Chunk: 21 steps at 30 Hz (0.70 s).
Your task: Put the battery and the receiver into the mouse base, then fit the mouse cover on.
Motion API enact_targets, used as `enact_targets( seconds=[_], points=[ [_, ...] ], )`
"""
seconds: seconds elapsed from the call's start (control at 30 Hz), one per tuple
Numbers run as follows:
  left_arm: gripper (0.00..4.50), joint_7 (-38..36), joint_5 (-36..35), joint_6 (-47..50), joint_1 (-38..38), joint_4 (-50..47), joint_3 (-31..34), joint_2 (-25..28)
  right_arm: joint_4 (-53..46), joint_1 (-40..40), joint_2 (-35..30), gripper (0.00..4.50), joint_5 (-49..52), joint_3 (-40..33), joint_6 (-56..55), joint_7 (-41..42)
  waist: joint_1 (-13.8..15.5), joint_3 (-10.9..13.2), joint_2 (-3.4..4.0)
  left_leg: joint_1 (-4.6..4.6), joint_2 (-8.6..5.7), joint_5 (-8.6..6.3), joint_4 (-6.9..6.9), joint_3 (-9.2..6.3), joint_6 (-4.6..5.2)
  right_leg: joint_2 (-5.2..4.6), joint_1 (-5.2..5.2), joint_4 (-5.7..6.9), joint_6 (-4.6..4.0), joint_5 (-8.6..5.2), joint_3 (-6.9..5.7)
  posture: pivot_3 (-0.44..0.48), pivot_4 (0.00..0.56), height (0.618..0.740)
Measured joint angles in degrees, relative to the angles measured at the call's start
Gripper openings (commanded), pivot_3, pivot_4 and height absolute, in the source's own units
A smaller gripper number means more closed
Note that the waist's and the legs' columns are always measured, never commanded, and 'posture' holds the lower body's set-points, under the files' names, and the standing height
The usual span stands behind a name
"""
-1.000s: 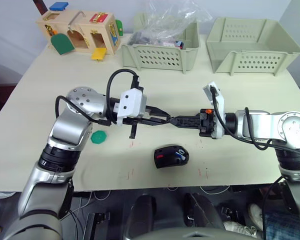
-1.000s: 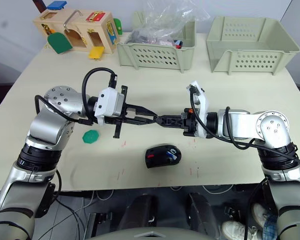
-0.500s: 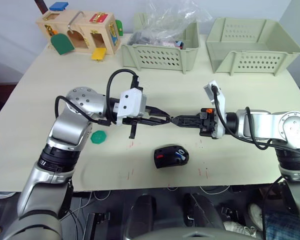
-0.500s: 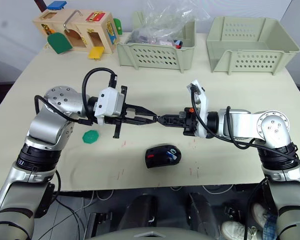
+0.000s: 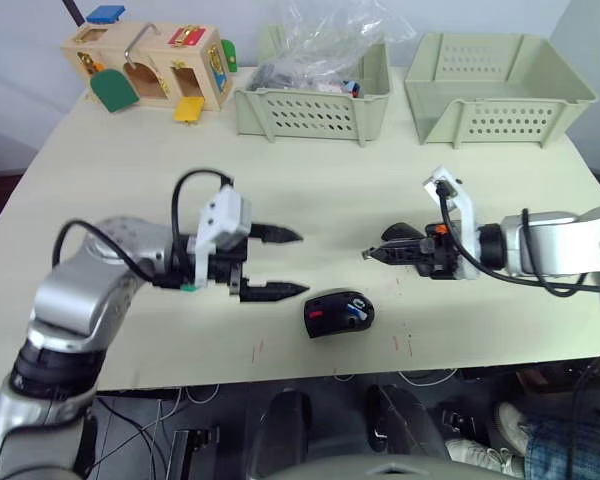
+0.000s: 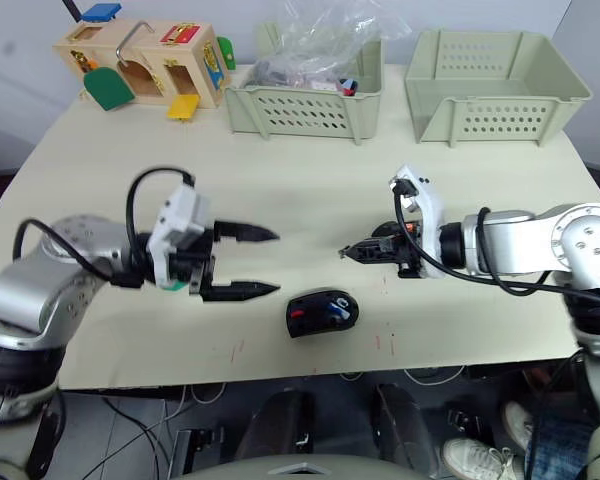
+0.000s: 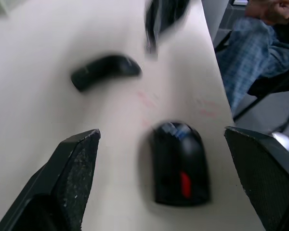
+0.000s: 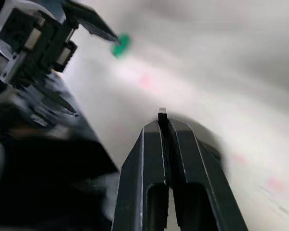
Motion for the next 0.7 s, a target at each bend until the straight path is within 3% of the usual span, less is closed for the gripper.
enact_targets(
  seconds=[0.3, 0.5, 0.7],
  points=[
    [4.36, 6.11, 3.67, -1.72, 7.24, -6.33, -1.99, -0.68, -7.88, -8.19, -3.28, 0.00, -5.37, 6.55, 4.69, 4.51, 0.31, 0.01, 0.05, -0.01, -0.02, 0.00, 0.11, 0.05, 0.00, -0.06, 0.00, 0.05, -0.01, 0.02, 0.04, 0.000, 0.150, 0.740],
    [4.36, 11.04, 6.95, -1.61, 7.36, -7.08, -7.67, -3.68, -9.41, -15.02, -3.42, 0.00, -6.23, 11.99, 7.43, 5.67, 0.35, 0.01, 0.04, -0.08, -0.03, 0.00, 0.11, -0.02, 0.00, -0.06, -0.04, 0.05, -0.01, 0.02, -0.02, 0.000, 0.150, 0.740],
    [4.36, 12.55, 10.47, -2.58, 5.64, -5.99, -11.77, -4.84, -10.38, -15.37, -3.27, 0.00, -10.67, 13.44, 9.40, 7.67, 0.36, 0.00, 0.05, -0.65, -0.03, 0.00, 0.43, -0.09, 0.00, -0.05, -0.49, 0.19, 0.04, 0.07, -0.07, 0.000, 0.150, 0.740]
  ],
)
